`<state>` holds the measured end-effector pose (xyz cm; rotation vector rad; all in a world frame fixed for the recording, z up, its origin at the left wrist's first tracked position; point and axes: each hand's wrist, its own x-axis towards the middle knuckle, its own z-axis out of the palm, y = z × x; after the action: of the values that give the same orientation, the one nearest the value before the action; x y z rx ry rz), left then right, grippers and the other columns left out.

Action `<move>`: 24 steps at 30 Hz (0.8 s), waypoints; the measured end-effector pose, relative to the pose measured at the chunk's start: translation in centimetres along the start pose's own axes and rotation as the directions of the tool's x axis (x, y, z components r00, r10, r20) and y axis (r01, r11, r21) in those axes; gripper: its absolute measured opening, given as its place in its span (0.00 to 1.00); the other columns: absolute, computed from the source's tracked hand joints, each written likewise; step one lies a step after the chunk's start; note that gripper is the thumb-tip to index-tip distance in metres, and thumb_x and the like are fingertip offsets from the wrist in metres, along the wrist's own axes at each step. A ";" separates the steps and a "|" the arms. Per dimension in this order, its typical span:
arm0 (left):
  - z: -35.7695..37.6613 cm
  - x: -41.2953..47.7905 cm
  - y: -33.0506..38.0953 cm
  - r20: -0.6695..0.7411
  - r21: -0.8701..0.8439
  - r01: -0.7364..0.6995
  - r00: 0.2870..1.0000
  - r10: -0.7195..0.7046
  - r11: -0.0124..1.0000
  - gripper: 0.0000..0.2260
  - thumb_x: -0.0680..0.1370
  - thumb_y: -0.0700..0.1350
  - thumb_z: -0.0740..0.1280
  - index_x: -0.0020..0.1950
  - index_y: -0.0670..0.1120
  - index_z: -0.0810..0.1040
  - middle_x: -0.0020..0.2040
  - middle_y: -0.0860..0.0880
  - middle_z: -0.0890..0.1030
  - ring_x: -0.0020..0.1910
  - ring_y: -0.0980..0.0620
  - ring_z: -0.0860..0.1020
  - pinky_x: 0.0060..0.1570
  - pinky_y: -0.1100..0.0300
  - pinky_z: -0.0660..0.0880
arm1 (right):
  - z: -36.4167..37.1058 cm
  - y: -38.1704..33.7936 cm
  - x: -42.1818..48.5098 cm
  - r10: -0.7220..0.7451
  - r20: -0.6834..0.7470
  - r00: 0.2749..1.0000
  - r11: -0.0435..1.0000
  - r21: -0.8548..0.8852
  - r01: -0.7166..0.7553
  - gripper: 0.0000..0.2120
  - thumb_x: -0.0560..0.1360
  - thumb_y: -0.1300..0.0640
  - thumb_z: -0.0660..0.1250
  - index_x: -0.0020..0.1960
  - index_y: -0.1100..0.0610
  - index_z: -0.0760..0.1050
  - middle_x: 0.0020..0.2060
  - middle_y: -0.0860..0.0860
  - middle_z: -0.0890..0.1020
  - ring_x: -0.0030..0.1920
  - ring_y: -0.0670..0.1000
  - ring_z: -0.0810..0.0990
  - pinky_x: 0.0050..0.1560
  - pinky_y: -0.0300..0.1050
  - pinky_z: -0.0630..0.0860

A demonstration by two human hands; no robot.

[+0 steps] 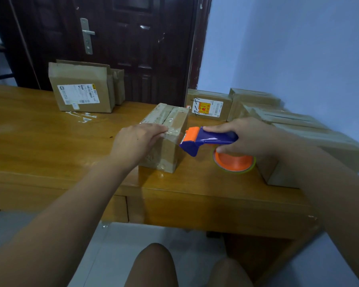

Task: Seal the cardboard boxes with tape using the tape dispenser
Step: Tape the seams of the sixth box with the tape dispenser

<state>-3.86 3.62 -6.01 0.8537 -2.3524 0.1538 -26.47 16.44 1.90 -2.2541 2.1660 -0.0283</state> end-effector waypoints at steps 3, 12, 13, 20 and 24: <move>0.2 -0.2 0.3 -0.035 0.000 -0.025 0.999 0.025 1.000 0.14 0.80 0.47 0.61 0.64 0.49 0.77 0.60 0.47 0.80 0.57 0.45 0.78 0.47 0.53 0.74 | -1.5 -0.9 1.2 0.027 0.063 0.998 0.998 -0.051 -0.023 0.27 0.77 0.44 0.64 0.73 0.35 0.59 0.56 0.45 0.73 0.48 0.46 0.70 0.47 0.40 0.64; 2.5 0.4 3.6 -0.078 0.056 -0.114 0.990 0.118 0.992 0.27 0.65 0.47 0.78 0.61 0.43 0.76 0.52 0.44 0.80 0.49 0.44 0.78 0.48 0.52 0.76 | -4.6 -1.8 4.5 0.027 0.215 0.976 0.999 0.032 -0.034 0.21 0.76 0.50 0.68 0.68 0.41 0.71 0.55 0.43 0.73 0.49 0.45 0.72 0.47 0.38 0.65; 2.7 0.4 3.7 -0.106 0.026 -0.096 0.989 0.098 0.995 0.24 0.66 0.44 0.77 0.59 0.42 0.77 0.51 0.43 0.80 0.47 0.44 0.79 0.46 0.53 0.76 | -4.9 -1.7 4.8 0.037 0.241 0.970 0.998 0.035 -0.047 0.20 0.76 0.50 0.68 0.67 0.41 0.71 0.56 0.44 0.72 0.53 0.46 0.71 0.51 0.39 0.64; 2.6 0.6 2.4 0.021 0.142 -0.236 0.972 0.236 0.961 0.22 0.65 0.57 0.67 0.52 0.43 0.81 0.52 0.42 0.78 0.47 0.41 0.78 0.46 0.50 0.76 | -2.7 0.2 6.3 0.051 0.495 0.868 0.940 0.270 -0.209 0.15 0.73 0.53 0.71 0.59 0.46 0.79 0.49 0.53 0.82 0.46 0.51 0.79 0.53 0.46 0.78; 1.4 0.9 2.3 0.151 0.086 -0.206 0.970 0.191 0.975 0.36 0.63 0.69 0.60 0.64 0.48 0.75 0.59 0.46 0.76 0.55 0.45 0.76 0.51 0.53 0.74 | -0.2 3.0 4.9 0.008 0.634 0.773 0.762 0.497 -0.416 0.21 0.67 0.52 0.73 0.56 0.60 0.76 0.33 0.52 0.78 0.30 0.47 0.73 0.28 0.37 0.72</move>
<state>-6.53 4.54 -6.36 0.6939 -2.5815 0.3069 -29.30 11.43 2.07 -1.3660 1.7081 -0.0105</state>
